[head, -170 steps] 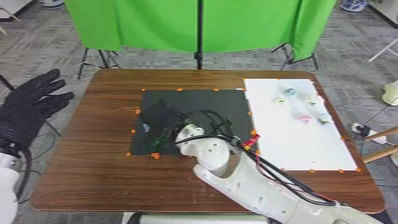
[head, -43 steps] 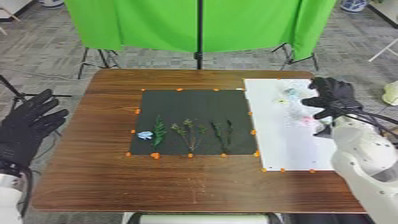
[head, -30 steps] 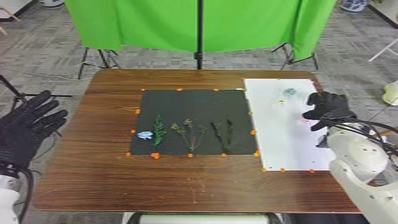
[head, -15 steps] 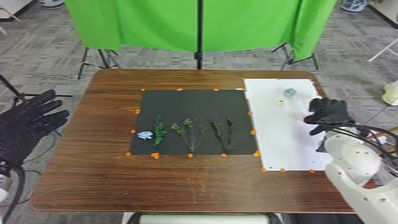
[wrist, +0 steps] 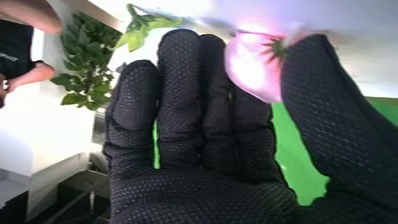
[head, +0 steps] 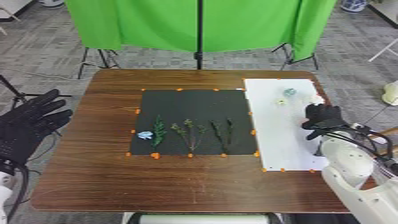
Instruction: Arrange flowers
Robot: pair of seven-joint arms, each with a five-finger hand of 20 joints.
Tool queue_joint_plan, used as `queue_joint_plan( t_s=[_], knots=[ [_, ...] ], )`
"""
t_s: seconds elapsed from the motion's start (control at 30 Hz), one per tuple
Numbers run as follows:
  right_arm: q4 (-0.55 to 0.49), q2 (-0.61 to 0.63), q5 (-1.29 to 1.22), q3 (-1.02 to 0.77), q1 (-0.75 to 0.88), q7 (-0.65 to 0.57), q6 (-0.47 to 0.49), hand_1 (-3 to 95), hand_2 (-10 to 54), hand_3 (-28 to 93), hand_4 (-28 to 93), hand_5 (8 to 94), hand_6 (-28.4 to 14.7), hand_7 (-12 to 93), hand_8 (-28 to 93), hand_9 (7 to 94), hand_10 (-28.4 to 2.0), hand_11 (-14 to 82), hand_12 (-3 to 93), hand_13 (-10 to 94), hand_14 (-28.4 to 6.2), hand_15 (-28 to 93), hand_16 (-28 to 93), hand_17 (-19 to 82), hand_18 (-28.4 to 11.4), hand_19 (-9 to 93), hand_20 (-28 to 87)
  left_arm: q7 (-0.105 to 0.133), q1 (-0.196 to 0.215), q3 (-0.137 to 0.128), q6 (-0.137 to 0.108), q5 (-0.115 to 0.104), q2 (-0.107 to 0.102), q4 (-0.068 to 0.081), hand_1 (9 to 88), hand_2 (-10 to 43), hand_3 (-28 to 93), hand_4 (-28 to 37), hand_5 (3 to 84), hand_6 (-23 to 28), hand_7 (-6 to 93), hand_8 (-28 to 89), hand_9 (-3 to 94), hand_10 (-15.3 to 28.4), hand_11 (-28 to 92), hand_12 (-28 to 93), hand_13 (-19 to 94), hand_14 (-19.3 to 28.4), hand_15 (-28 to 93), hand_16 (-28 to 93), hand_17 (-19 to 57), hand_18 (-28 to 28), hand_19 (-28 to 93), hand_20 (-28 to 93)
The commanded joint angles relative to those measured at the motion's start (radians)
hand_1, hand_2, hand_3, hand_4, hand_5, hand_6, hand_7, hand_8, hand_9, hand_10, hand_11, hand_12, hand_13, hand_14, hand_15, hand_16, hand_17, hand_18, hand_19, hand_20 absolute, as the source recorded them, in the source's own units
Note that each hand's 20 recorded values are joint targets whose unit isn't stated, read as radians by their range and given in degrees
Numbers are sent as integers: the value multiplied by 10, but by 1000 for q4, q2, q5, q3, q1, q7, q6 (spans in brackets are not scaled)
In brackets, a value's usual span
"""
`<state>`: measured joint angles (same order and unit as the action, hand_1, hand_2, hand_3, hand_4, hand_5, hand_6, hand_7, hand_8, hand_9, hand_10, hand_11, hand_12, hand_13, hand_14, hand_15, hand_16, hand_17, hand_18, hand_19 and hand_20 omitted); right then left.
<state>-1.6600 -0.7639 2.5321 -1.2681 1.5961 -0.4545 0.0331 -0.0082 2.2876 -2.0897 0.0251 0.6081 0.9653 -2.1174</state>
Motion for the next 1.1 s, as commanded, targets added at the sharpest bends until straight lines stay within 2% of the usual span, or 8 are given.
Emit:
queue_joint_plan(
  t_s=[0.03, 0.37, 0.47, 0.6, 0.67, 0.83, 0.93, 1.1],
  knots=[
    [-3, -5, 17, 9, 5, 43, -49, 455, -80, 786, -283, 616, 51, 523, -103, 769, -41, 192, 399, 635, -18, 560, 294, 302, -135, 819, 355, 3, 12, 5, -6, 5, 4, 5, 260, 40, 723, -252, 373, 31, 163, -104, 327, 122, 214, 84, 289, 146, 450, -46, -60, 214, 548, 85],
    [-80, -34, 19, 25, -36, 93, -125, 473, -82, 803, -283, 680, 51, 513, -85, 820, -35, 204, 432, 677, -23, 586, 320, 325, -146, 849, 372, 17, 20, 0, -19, 6, 6, -6, 258, 42, 723, -254, 373, 32, 164, -105, 326, 122, 214, 82, 290, 145, 450, -49, -61, 214, 545, 83],
    [-109, -58, 11, 78, -111, 106, -144, 470, -85, 813, -283, 683, 49, 514, -82, 822, -36, 203, 434, 678, -23, 585, 324, 326, -146, 850, 374, 15, 22, 1, -23, 10, 9, -9, 257, 43, 724, -253, 373, 32, 164, -105, 326, 122, 214, 81, 289, 145, 450, -48, -61, 214, 545, 83],
    [-127, -104, 2, 172, -228, 153, -170, 466, -89, 825, -283, 684, 46, 513, -79, 823, -37, 203, 437, 676, -23, 584, 330, 326, -146, 850, 375, 4, 24, 2, -32, 36, 11, -13, 256, 43, 725, -254, 373, 32, 163, -105, 325, 122, 214, 82, 288, 144, 447, -49, -61, 214, 544, 83],
    [-123, -137, -4, 221, -285, 174, -164, 462, -90, 836, -283, 685, 44, 512, -77, 823, -37, 202, 438, 676, -23, 582, 333, 326, -146, 851, 375, 3, 26, 2, -33, 24, 12, -13, 257, 43, 724, -254, 373, 31, 164, -105, 323, 120, 212, 82, 283, 140, 443, -48, -62, 214, 544, 83],
    [-39, -251, 2, 378, -440, 237, -151, 459, -93, 841, -283, 686, 44, 510, -78, 823, -37, 201, 438, 675, -22, 581, 337, 325, -147, 851, 377, 2, 20, 8, -44, 27, 10, -11, 256, 43, 725, -254, 372, 31, 164, -106, 321, 121, 211, 83, 280, 139, 440, -44, -62, 214, 544, 85],
    [46, -337, 23, 470, -521, 266, -146, 460, -94, 839, -283, 687, 46, 510, -79, 823, -37, 201, 439, 675, -22, 581, 336, 326, -147, 851, 378, 2, 16, 13, -47, 27, 12, -9, 256, 43, 726, -255, 372, 30, 165, -107, 320, 121, 209, 84, 279, 138, 438, -43, -62, 214, 544, 86],
    [154, -458, 78, 533, -577, 317, -109, 459, -95, 838, -283, 690, 46, 510, -80, 822, -37, 203, 438, 675, -22, 583, 336, 326, -147, 851, 379, 9, 17, 25, -53, 30, 21, -14, 256, 43, 725, -258, 373, 29, 164, -108, 319, 121, 207, 85, 280, 137, 436, -40, -62, 213, 542, 87]
  ],
)
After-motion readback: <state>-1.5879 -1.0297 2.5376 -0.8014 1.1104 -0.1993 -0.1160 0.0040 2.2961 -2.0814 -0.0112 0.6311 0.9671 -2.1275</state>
